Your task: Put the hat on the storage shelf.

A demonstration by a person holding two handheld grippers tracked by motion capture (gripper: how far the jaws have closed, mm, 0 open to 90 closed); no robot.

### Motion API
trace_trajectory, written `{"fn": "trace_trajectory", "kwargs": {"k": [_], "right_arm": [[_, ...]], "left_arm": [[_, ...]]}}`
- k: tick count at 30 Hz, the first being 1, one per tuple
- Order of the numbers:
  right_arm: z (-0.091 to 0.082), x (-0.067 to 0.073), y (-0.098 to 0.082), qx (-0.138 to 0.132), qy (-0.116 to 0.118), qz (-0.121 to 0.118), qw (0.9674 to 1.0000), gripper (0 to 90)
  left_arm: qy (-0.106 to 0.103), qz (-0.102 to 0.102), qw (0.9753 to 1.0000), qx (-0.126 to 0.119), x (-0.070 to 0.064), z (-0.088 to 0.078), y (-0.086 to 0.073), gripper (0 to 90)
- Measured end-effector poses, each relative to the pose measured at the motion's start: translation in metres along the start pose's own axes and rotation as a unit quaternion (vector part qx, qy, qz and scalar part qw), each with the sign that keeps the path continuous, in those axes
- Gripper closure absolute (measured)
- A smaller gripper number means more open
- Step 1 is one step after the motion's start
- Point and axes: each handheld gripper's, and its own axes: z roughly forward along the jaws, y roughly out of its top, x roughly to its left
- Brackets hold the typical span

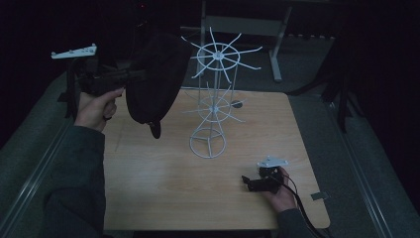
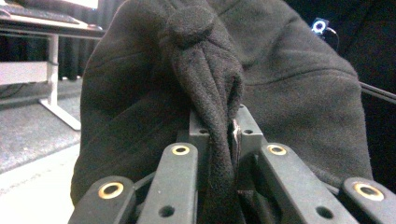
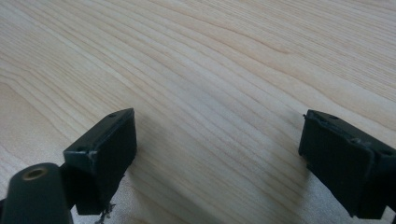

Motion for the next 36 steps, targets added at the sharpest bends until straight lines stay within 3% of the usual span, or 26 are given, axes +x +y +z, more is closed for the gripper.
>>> {"fn": "trace_trajectory", "kwargs": {"k": [7, 17, 26, 36], "right_arm": [[0.000, 0.000, 0.000, 0.000, 0.000, 0.000, 1.0000, 11.0], [0.000, 0.000, 0.000, 0.000, 0.000, -0.001, 1.0000, 11.0], [0.000, 0.000, 0.000, 0.000, 0.000, 0.000, 1.0000, 11.0], [0.000, 0.000, 0.000, 0.000, 0.001, 0.000, 1.0000, 11.0]], "left_arm": [[0.000, -0.001, 0.9999, 0.012, 0.003, 0.004, -0.007, 78.8], [0.023, -0.006, 0.9993, 0.030, 0.003, 0.011, -0.008, 56.6], [0.034, -0.020, 0.9992, 0.004, 0.004, 0.006, -0.005, 40.8], [0.044, -0.018, 0.9988, -0.010, 0.004, -0.003, -0.002, 39.7]]}}
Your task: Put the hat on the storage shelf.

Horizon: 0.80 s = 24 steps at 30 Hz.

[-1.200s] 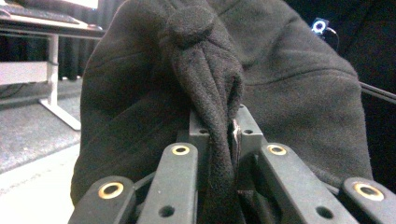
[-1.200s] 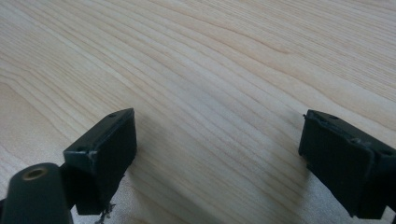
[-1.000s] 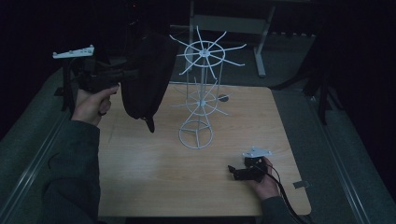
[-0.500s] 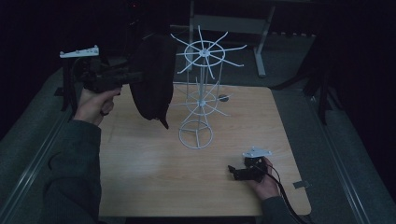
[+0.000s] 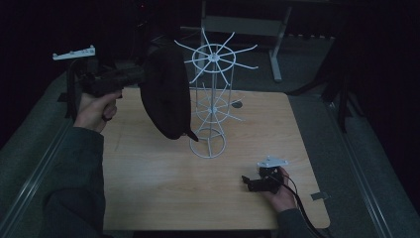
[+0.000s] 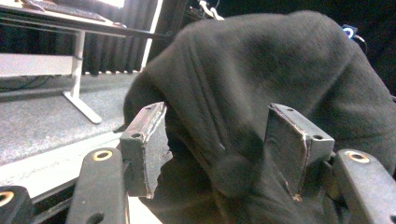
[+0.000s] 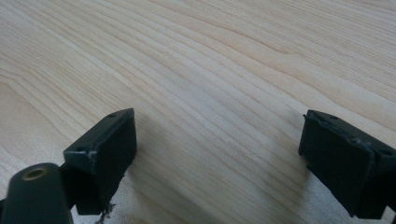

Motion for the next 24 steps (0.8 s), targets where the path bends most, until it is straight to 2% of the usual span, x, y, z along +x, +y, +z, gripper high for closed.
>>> {"fn": "trace_trajectory", "kwargs": {"k": [5, 10, 12, 17, 24], "right_arm": [[0.000, 0.000, 0.000, 0.000, 0.000, 0.000, 1.0000, 11.0], [0.000, 0.000, 0.000, 0.000, 0.000, 0.000, 1.0000, 11.0], [0.000, 0.000, 0.000, 0.000, 0.000, 0.000, 1.0000, 11.0], [0.000, 0.000, 0.000, 0.000, 0.000, 0.000, 1.0000, 11.0], [0.000, 0.000, 0.000, 0.000, 0.000, -0.001, 1.0000, 11.0]], "left_arm": [[0.007, -0.001, 0.9999, -0.016, 0.001, -0.007, 0.001, 40.4], [0.005, 0.001, 0.9994, -0.033, 0.001, -0.015, 0.003, 44.5], [0.013, 0.004, 0.9992, -0.038, 0.002, -0.022, 0.004, 47.5], [0.033, 0.009, 0.9989, -0.032, 0.003, -0.028, 0.003, 52.4], [0.054, -0.002, 0.9981, -0.030, 0.012, -0.033, -0.006, 55.0]]}}
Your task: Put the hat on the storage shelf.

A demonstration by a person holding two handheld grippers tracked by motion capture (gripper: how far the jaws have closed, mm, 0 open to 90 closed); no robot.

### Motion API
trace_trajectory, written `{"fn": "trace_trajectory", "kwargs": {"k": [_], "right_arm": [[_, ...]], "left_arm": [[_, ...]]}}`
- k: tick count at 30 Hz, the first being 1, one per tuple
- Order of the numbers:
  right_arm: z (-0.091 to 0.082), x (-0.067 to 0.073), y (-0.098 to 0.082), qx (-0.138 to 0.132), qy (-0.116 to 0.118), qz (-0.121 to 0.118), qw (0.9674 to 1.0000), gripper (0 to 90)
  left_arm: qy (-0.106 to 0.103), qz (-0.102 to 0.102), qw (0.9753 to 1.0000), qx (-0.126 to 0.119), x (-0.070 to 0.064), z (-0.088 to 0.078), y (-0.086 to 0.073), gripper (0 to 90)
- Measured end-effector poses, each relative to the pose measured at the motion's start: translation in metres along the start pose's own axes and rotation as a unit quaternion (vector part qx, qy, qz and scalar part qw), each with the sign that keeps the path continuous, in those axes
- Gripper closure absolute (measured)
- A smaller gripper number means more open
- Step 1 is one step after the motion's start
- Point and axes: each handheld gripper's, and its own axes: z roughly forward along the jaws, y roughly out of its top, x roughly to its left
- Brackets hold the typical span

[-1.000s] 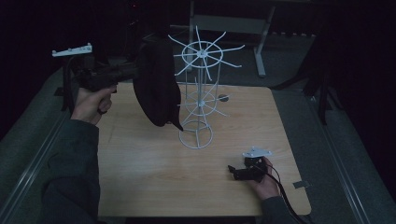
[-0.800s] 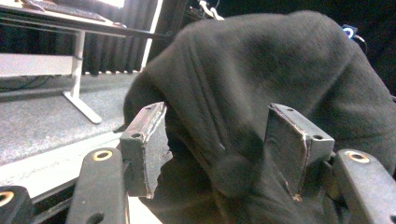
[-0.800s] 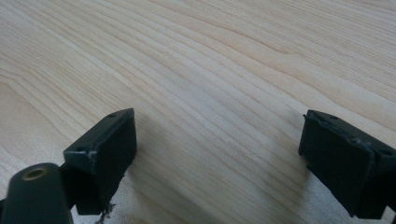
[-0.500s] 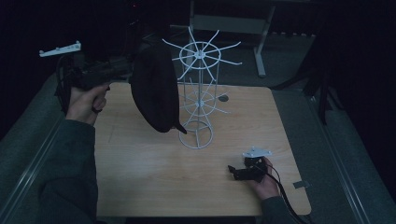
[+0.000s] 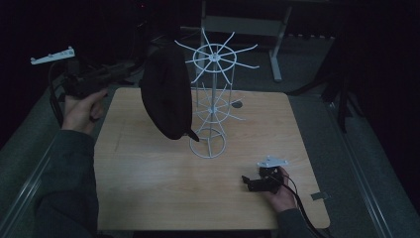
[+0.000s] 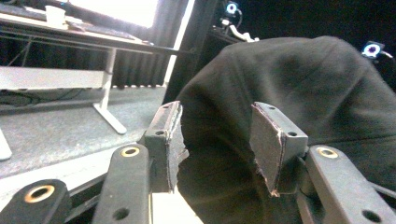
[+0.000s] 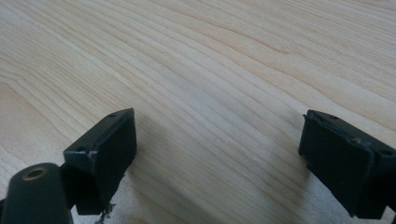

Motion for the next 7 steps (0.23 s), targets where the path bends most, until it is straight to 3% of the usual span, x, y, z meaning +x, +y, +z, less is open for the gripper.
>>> {"fn": "trace_trajectory", "kwargs": {"k": [7], "right_arm": [[0.0001, 0.0000, 0.0000, 0.000, -0.001, 0.001, 1.0000, 11.0]], "left_arm": [[0.013, 0.009, 0.9998, 0.008, -0.0020, 0.0000, 0.0006, 55.2]]}}
